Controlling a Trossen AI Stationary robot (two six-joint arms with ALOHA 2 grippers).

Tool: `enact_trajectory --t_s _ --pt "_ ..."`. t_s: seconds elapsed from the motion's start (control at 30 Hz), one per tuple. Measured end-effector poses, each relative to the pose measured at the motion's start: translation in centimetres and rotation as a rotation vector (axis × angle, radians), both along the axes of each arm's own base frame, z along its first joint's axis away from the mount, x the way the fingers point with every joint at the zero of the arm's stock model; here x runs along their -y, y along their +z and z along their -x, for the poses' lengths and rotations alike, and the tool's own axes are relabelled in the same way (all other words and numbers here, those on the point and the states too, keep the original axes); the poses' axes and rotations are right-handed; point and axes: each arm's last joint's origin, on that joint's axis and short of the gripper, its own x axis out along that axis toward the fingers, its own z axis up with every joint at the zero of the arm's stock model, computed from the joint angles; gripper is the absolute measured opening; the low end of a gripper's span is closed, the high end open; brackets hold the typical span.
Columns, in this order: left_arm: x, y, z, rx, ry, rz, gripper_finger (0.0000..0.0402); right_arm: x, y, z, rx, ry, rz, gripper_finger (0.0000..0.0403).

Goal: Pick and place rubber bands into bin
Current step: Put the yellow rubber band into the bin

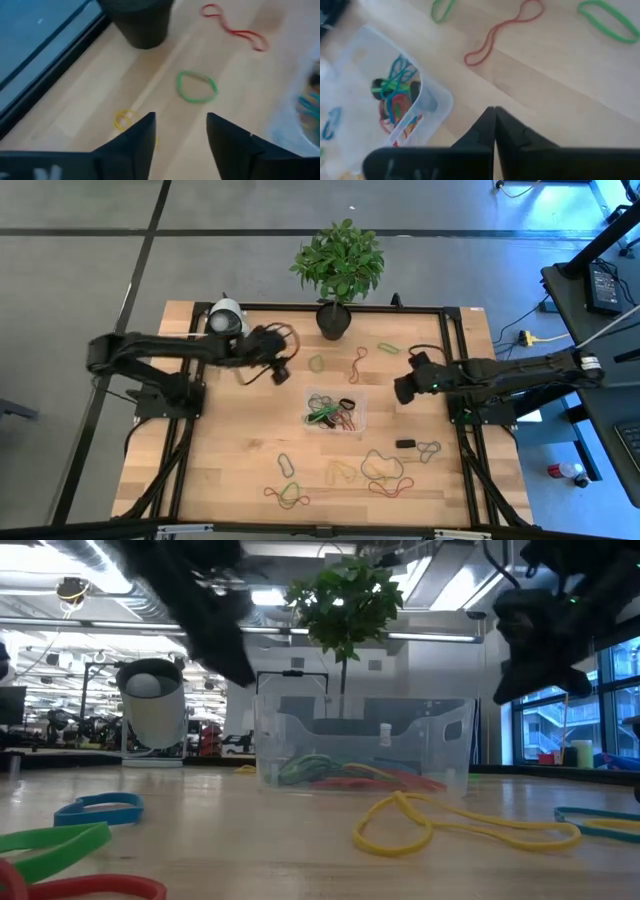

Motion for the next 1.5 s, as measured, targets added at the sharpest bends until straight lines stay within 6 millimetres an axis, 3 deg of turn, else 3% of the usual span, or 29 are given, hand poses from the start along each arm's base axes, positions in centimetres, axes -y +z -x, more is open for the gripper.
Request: enact_trajectory --t_s 0.23,0.5,0.7,0.97,1.13,1.27,1.4,1.5 --pt "-5.0 -1.9 -5.3 -0.081 0.075 0.083 0.0202 0.7 -0.8 1.9 0.04 0.077 0.053 0.0011" --pt "-9.1 -5.8 -6.9 -0.221 0.319 0.257 0.0191 1.1 -0.3 2.4 0.067 0.142 0.085 0.0012" --pt "-9.8 -8.1 -6.9 -0.275 0.344 0.315 0.0182 1.1 -0.3 2.4 0.075 0.121 0.062 0.0012" --pt "-10.4 -8.9 -5.4 -0.399 0.423 0.335 0.0164 1.2 0.0 2.1 0.149 0.05 -0.003 0.0012" --pt "-10.8 -9.6 -4.3 -0.472 0.497 0.449 0.0146 1.2 0.7 1.6 0.244 -0.002 -0.033 0.0012" --pt "-10.9 -10.3 -4.3 -0.5 0.412 0.509 0.0102 1.4 1.1 1.3 0.296 -0.061 -0.001 0.0012" --pt "-10.3 -10.1 -4.5 -0.516 0.383 0.475 0.0023 1.5 1.3 1.1 0.324 -0.085 0.023 0.0012" --pt "-9.6 -9.1 -4.6 -0.515 0.344 0.417 0.0006 1.6 1.3 1.0 0.323 -0.084 0.023 0.0012"
